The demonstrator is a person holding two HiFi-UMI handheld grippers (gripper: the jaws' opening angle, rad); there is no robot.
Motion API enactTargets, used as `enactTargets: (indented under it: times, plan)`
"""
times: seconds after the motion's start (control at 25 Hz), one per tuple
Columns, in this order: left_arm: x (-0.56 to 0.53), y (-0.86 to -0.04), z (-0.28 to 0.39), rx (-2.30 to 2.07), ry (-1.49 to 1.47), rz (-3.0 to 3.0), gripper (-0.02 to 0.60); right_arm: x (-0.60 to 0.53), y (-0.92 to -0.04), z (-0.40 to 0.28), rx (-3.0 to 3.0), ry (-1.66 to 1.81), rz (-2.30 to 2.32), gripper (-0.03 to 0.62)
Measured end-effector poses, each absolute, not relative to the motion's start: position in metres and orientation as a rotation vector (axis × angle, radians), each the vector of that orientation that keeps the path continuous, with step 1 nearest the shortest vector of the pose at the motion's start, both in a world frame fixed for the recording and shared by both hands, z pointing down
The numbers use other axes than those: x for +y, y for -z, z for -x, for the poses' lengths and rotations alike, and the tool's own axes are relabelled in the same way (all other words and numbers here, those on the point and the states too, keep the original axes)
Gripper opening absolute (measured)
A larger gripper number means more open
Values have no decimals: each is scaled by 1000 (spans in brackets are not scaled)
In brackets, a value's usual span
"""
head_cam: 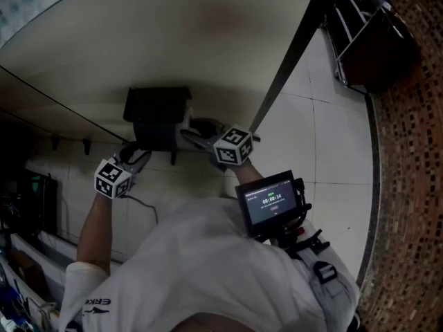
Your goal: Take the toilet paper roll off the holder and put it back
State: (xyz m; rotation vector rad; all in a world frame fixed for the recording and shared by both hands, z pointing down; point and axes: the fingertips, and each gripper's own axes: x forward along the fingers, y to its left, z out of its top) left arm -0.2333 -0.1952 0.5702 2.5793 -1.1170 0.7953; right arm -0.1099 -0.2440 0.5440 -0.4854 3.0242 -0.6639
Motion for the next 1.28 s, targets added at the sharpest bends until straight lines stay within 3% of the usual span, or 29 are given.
enactTargets:
  times: [0.72,1.04,1.28]
  plan:
    - [-198,-570,238,-1122,-785,-2587,160,-246,-537,104,3067,570,575,246]
    - [-199,-572,241,-1123,-782,-2589,160,-250,-543,90,3131,532,552,361]
    - [-197,-572,239,-1128,-780,-2594,160,-250,-553,88,3366,271,502,339]
